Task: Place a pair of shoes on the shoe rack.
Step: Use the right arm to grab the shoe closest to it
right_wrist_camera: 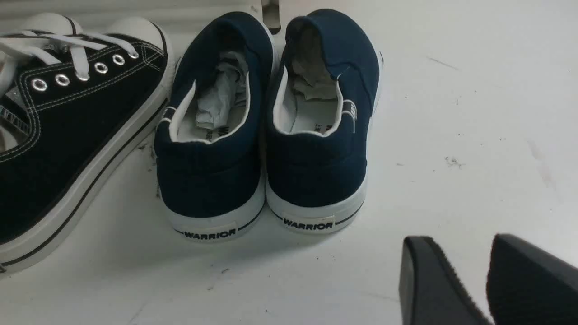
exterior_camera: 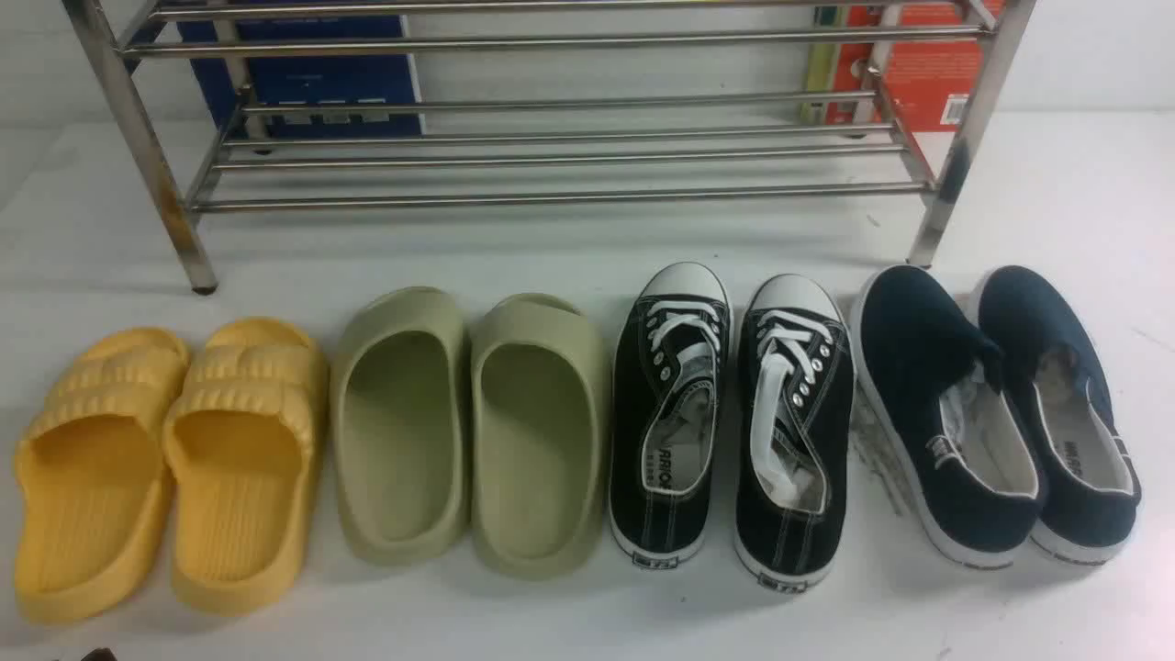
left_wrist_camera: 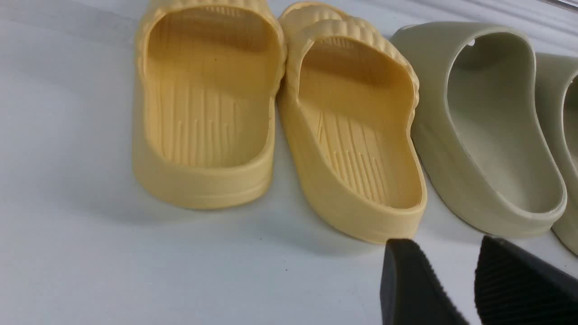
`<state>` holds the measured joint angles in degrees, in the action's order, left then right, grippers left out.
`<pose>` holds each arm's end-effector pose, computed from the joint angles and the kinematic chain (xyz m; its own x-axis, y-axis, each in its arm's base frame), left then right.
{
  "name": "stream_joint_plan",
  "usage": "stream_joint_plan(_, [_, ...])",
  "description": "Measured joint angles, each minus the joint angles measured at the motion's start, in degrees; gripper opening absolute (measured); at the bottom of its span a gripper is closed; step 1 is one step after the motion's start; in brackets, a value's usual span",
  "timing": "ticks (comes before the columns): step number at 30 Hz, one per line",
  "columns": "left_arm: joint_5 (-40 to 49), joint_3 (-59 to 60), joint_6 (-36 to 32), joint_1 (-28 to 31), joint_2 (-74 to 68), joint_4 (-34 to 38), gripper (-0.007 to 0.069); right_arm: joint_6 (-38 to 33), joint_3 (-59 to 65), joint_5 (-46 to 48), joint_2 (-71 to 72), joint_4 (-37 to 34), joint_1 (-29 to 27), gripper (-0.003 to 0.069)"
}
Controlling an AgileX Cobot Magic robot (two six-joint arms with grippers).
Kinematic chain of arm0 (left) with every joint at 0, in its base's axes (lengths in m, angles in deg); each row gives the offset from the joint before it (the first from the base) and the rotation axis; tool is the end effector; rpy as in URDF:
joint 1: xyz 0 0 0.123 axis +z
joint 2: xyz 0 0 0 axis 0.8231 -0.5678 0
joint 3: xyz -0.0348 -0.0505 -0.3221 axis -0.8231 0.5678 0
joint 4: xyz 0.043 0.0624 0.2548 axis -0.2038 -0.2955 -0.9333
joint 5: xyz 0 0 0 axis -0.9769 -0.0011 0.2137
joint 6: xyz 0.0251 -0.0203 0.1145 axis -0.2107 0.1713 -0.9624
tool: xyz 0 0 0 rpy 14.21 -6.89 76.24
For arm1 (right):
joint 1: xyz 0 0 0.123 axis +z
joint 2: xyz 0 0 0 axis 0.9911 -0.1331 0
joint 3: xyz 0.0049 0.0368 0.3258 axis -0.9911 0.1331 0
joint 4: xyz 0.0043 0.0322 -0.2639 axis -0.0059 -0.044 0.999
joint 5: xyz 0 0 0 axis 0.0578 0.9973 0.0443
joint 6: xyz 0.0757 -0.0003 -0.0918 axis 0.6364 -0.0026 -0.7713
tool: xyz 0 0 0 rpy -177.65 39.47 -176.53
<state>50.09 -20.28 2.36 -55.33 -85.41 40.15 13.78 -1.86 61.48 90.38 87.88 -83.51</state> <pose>0.0494 -0.0029 0.1576 -0.3196 -0.3024 -0.8980 -0.0781 0.9529 -0.2931 0.0499 -0.0027 0.1651 -0.2952 0.0911 -0.9511 0.0593 0.9953 0.0769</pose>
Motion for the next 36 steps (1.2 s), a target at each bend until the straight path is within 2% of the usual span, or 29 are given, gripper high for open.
stream_joint_plan(15, [0.0,0.0,0.0,0.0,0.0,-0.1,0.0239,0.0,0.0,0.0,0.0,0.0,0.0,0.0239])
stream_joint_plan(19, [-2.4,0.0,1.1,0.0,0.0,1.6,0.0239,0.0,0.0,0.0,0.0,0.0,0.0,0.0239])
stream_joint_plan(20, [-3.7,0.0,2.7,0.0,0.0,4.2,0.0239,0.0,0.0,0.0,0.0,0.0,0.0,0.0239])
stream_joint_plan(21, [-6.3,0.0,6.3,0.0,0.0,10.3,0.0239,0.0,0.0,0.0,0.0,0.0,0.0,0.0239])
stream_joint_plan(24, [-11.4,0.0,12.0,0.0,0.0,22.0,0.0239,0.0,0.0,0.0,0.0,0.0,0.0,0.0239])
stream_joint_plan(26, [-14.4,0.0,13.2,0.0,0.0,26.2,0.0239,0.0,0.0,0.0,0.0,0.0,0.0,0.0239])
stream_joint_plan(31, [-20.3,0.0,12.5,0.0,0.0,28.2,0.0239,0.0,0.0,0.0,0.0,0.0,0.0,0.0239])
stream_joint_plan(36, [-17.0,0.0,2.5,0.0,0.0,27.4,0.0237,0.0,0.0,0.0,0.0,0.0,0.0,0.0239])
